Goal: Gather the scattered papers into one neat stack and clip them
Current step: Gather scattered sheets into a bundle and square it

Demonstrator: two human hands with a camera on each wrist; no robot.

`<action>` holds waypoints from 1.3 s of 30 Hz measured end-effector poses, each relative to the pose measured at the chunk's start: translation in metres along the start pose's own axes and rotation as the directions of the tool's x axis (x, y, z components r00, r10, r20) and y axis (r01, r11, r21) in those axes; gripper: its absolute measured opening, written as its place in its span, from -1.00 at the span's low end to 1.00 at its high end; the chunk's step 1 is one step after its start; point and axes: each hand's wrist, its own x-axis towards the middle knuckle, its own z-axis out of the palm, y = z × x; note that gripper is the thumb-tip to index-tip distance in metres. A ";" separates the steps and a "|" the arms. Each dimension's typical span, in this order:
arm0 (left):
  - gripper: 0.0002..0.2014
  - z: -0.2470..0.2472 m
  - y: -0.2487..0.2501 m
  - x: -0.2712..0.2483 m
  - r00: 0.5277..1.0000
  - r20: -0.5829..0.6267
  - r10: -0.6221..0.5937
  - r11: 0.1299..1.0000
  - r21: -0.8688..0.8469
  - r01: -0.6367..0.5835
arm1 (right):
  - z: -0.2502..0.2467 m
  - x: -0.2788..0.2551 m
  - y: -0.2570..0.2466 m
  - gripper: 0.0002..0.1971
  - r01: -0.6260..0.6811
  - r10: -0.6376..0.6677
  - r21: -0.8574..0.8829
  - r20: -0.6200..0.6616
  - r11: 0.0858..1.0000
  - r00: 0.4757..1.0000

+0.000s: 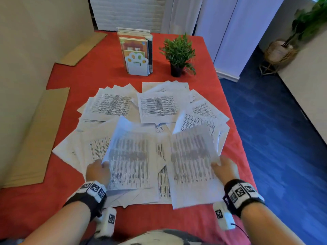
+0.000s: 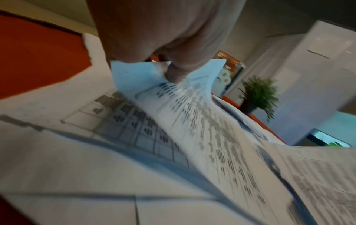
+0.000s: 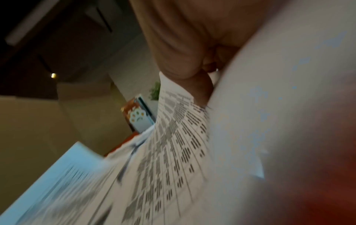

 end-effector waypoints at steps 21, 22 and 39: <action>-0.83 -0.010 -0.018 -0.025 0.997 0.055 0.058 0.983 -0.176 -0.047 | 0.041 0.067 -0.025 -0.76 -0.117 0.111 -0.150 -0.048 0.982 0.993; -0.78 -0.012 -0.018 -0.026 0.997 0.053 0.049 0.975 -0.220 -0.036 | 0.043 0.065 -0.027 -0.79 -0.112 0.105 -0.117 -0.063 0.987 0.992; -0.75 -0.030 -0.058 0.002 0.954 -0.138 -0.267 0.919 -0.334 0.209 | 0.035 0.049 -0.046 -0.83 0.048 -0.028 0.180 -0.109 0.982 0.994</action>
